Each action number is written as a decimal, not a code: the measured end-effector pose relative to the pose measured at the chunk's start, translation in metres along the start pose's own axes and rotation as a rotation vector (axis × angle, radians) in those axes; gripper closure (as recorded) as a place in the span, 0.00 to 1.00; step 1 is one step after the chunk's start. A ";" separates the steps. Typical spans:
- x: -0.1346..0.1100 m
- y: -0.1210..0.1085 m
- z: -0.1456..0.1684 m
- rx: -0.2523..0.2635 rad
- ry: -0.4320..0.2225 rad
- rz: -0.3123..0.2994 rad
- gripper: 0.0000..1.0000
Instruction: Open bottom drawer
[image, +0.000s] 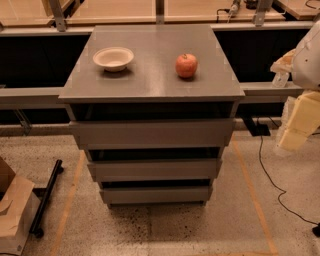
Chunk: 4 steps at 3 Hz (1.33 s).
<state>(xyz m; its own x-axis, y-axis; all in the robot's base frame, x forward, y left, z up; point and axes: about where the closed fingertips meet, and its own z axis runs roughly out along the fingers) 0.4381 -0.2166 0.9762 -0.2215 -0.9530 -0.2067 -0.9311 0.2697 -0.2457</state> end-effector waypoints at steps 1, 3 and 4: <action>0.000 0.000 0.000 0.000 0.000 0.000 0.00; 0.009 0.009 0.057 0.011 -0.051 -0.023 0.00; 0.005 0.009 0.104 0.036 -0.042 -0.049 0.00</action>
Offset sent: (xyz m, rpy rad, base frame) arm 0.0035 0.0023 -0.0627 0.0351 -0.0111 0.0704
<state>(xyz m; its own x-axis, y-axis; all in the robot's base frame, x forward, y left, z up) 0.4590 -0.2052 0.8750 -0.1626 -0.9589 -0.2326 -0.9294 0.2280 -0.2904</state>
